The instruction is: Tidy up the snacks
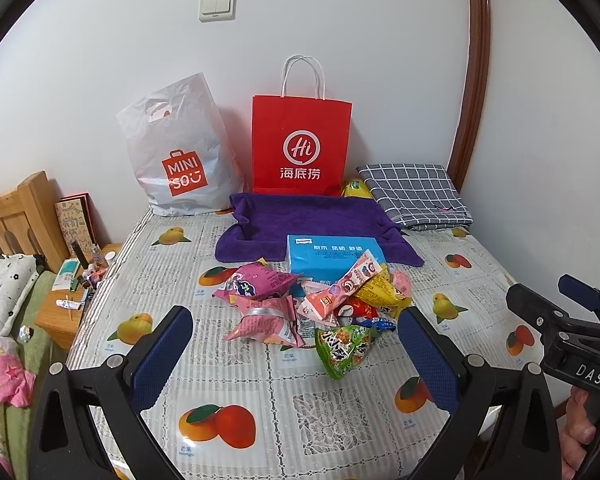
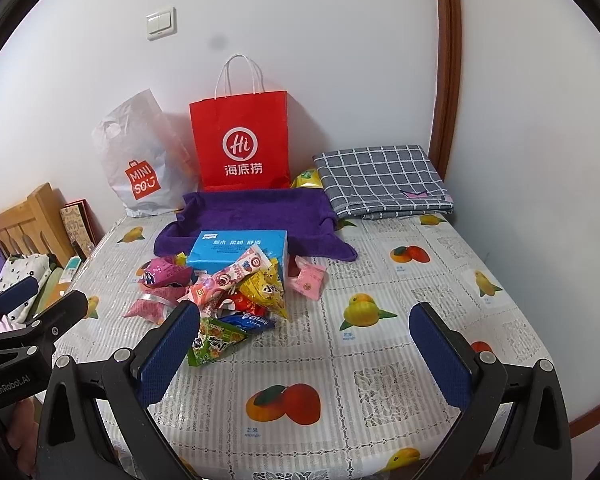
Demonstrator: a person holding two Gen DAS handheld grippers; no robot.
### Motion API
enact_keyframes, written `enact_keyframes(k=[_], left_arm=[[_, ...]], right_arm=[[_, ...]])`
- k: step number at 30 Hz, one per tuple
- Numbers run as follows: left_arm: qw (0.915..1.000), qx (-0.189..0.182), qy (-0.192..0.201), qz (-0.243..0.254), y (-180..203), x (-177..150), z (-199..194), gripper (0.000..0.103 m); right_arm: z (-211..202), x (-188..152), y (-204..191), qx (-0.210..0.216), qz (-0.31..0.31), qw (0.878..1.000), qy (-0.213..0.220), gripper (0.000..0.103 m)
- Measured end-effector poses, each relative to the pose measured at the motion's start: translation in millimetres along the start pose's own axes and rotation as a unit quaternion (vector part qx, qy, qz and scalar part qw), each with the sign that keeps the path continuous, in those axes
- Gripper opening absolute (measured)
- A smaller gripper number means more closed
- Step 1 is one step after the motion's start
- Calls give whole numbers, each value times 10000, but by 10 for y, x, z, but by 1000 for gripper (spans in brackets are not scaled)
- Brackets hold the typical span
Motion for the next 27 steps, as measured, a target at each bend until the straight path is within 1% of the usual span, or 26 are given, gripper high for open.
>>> enact_keyframes(k=[11, 14, 22, 25, 27], left_arm=[[10000, -33, 27, 31, 23, 16, 2, 103], [10000, -68, 14, 20, 14, 12, 35, 103], [9997, -80, -216, -58, -52, 8, 371, 103], [9994, -6, -347, -68, -85, 0, 552, 103], [9989, -49, -454, -80, -111, -14, 690, 103]], right_arm=[[25, 10, -56, 132, -9, 9999, -14, 103], [68, 17, -83, 97, -83, 9999, -30, 103], [353, 15, -28, -117, -213, 9994, -230, 103], [484, 8, 27, -192, -227, 9989, -364, 103], [582, -10, 84, -252, -234, 9983, -469, 103]])
Point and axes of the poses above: each gripper's, at about its wrist camera, not at the fingertips, and z roughly the way its jaws point, y to its right, x to its top, the point moved 3 cm from there along z, roughly the way its jaws point, and after that the axes turned 13 degrees about x, right-handed, at the moved point
